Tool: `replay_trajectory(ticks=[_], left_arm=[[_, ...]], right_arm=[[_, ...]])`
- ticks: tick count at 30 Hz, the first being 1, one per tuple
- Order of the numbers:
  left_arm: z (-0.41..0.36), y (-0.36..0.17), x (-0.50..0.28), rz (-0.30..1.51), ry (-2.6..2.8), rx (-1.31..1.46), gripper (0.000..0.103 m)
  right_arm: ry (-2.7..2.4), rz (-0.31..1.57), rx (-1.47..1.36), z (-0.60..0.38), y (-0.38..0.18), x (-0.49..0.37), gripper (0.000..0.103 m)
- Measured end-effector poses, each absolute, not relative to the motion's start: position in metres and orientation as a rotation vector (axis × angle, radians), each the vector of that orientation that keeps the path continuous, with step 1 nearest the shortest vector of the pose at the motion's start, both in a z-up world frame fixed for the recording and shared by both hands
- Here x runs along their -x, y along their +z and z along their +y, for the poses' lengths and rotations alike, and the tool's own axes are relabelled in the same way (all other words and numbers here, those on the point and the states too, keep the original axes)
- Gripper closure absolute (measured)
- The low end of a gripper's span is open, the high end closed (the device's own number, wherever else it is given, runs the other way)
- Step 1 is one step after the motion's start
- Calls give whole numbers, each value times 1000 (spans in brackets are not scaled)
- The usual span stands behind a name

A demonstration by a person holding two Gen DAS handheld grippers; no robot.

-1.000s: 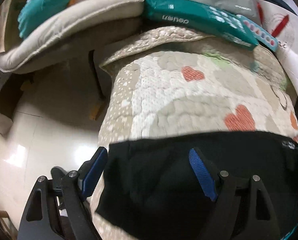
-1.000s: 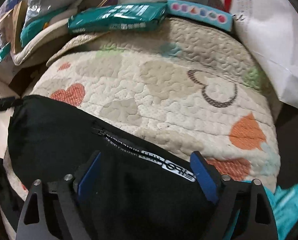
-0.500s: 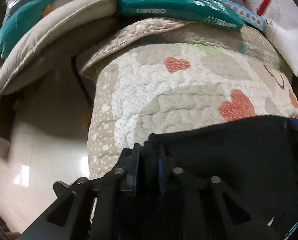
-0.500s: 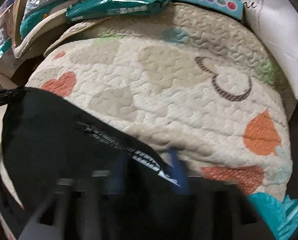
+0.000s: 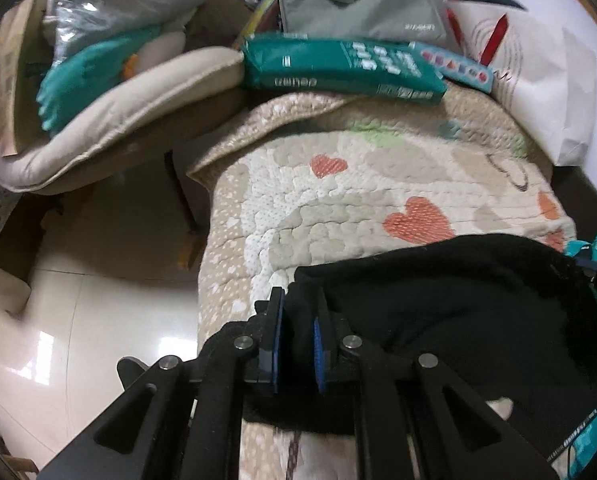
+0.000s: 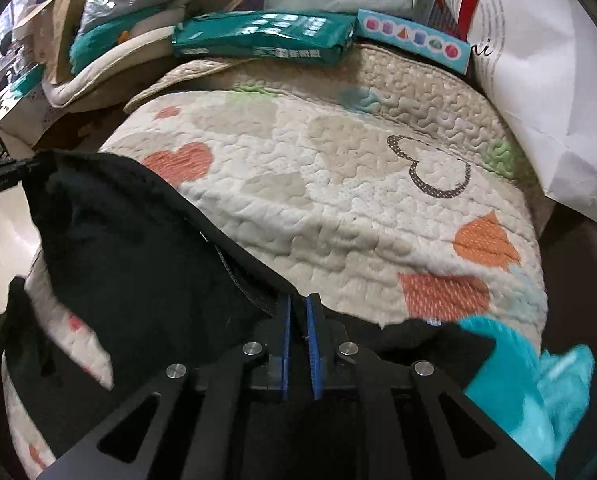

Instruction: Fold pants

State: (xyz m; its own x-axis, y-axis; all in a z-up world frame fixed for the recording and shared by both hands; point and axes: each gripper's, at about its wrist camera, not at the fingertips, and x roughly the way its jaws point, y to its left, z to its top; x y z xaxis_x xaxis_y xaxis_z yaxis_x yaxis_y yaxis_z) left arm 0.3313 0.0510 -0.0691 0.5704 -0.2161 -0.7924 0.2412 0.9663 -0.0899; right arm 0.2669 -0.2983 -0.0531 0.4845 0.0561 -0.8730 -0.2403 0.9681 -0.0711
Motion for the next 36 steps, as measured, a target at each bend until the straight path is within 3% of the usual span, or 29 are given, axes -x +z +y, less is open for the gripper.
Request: replay_trajectory(ticks=[7,18,30,36], left_arm=[[72,-55,-257,875,-265,27,91],[82,-102,-128,889,-226,15,91],[87,-116,-100,925,-203,-24,88],[109,-114,-88,1002,-212,32,73]], right_arm=[[207,1095,253,-285,-44,-194,95],[243,1248,360,-263,-87,-88,95],[234,1394,404,-263,-122,-48,98],[250,1402,392,-264,-111,-39,97]])
